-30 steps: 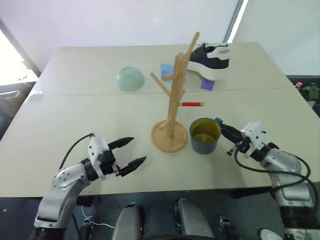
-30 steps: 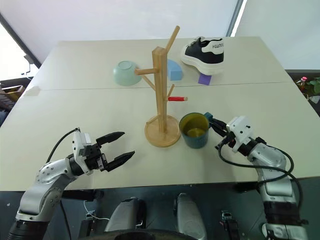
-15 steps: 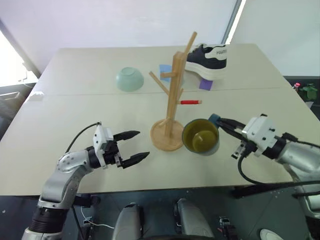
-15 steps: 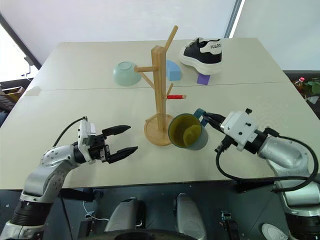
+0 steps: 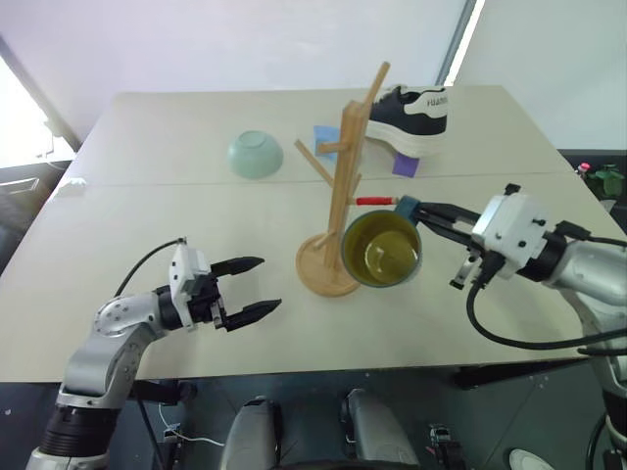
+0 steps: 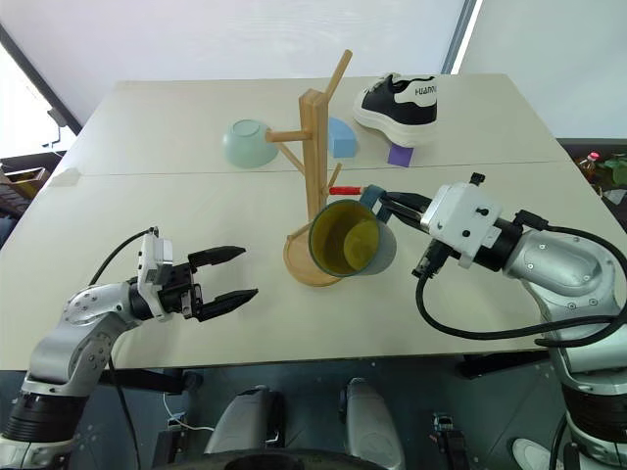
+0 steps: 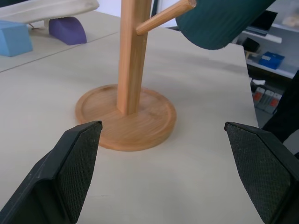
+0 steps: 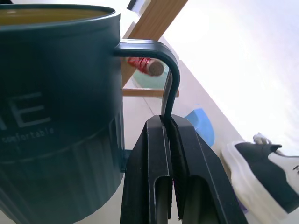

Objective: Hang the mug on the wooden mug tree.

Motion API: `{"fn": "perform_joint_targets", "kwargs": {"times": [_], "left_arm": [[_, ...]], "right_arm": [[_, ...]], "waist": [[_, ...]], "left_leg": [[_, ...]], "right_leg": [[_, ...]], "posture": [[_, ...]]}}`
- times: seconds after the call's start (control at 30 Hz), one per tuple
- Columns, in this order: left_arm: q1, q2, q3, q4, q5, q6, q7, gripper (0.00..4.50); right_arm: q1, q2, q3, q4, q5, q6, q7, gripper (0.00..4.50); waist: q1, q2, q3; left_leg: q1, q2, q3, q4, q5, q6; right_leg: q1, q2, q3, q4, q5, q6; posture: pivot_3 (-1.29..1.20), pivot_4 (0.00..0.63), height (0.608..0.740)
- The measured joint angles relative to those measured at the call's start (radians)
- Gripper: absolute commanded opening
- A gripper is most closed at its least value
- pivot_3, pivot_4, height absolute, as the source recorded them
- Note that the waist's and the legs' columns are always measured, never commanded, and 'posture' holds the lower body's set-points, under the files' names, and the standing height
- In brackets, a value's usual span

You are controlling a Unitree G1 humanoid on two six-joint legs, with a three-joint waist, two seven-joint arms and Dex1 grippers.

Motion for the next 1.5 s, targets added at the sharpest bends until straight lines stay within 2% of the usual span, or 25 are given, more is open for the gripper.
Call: {"fn": "perform_joint_targets", "kwargs": {"times": [0.47,0.83,0.93,1.0,1.07,1.1,1.3,1.4,1.5], "left_arm": [[-0.048,0.061,0.053,-0.156,-0.160,0.156,0.032,4.50],[-0.092,0.069,0.069,-0.192,-0.206,0.195,0.053,4.50],[-0.092,0.069,0.069,-0.192,-0.206,0.195,0.056,4.50],[-0.092,0.069,0.069,-0.192,-0.206,0.195,0.057,4.50],[-0.092,0.069,0.069,-0.192,-0.206,0.194,0.058,4.50],[-0.092,0.069,0.069,-0.192,-0.206,0.194,0.058,4.50],[-0.089,0.067,0.069,-0.192,-0.204,0.189,0.061,4.50],[-0.076,0.065,0.069,-0.184,-0.186,0.180,0.069,4.50],[-0.063,0.051,0.073,-0.119,-0.092,0.137,0.136,4.50]], "right_arm": [[-0.119,-0.009,0.104,0.076,-0.051,0.022,0.011,0.04],[-0.163,-0.008,0.155,0.119,-0.075,0.023,0.024,0.04],[-0.165,-0.008,0.159,0.123,-0.075,0.026,0.027,0.99],[-0.168,-0.008,0.163,0.130,-0.079,0.026,0.029,1.90],[-0.176,-0.007,0.166,0.141,-0.096,0.019,0.025,3.00],[-0.182,-0.007,0.166,0.142,-0.100,0.018,0.024,3.39],[-0.189,-0.008,0.158,0.135,-0.098,0.017,0.030,3.39],[-0.175,-0.015,0.115,0.114,-0.073,0.023,0.036,3.39],[-0.122,-0.016,0.013,0.096,-0.005,0.061,0.042,3.39]], "waist": [[0.000,0.000,0.000],[-0.001,-0.001,0.000],[0.000,-0.001,0.000],[0.000,-0.001,0.000],[-0.001,-0.001,0.001],[-0.001,-0.001,0.001],[-0.001,-0.001,0.001],[0.000,-0.001,0.001],[0.003,-0.001,0.001]], "left_leg": [[0.000,0.000,0.000,0.000,0.000,0.000],[0.000,0.000,0.000,0.000,0.000,0.000],[0.000,0.000,0.000,0.000,0.000,0.000],[0.000,0.000,0.000,0.000,0.000,0.000],[0.000,0.000,0.000,0.000,0.000,0.000],[0.000,0.000,0.000,0.000,0.000,0.000],[0.000,0.000,0.000,0.000,0.000,0.000],[0.000,0.000,0.000,0.000,0.000,0.000],[0.000,0.000,0.000,0.000,0.000,0.000]], "right_leg": [[0.000,0.000,0.000,0.000,0.000,0.000],[0.000,0.000,0.000,0.000,0.000,0.000],[0.000,0.000,0.000,0.000,0.000,0.000],[0.000,0.000,0.000,0.000,0.000,0.000],[0.000,0.000,0.000,0.000,0.000,0.000],[-0.001,0.000,0.000,0.000,0.000,0.000],[-0.001,0.001,0.000,0.000,0.000,0.000],[-0.001,0.001,0.000,0.000,0.000,0.000],[0.000,0.000,0.000,0.000,0.000,0.000]], "posture": [[0.00,0.150,0.740],[0.00,0.150,0.740],[0.00,0.150,0.740],[0.00,0.150,0.740],[0.00,0.150,0.740],[0.00,0.150,0.740],[0.00,0.150,0.740],[0.00,0.150,0.740],[0.00,0.150,0.740]]}}
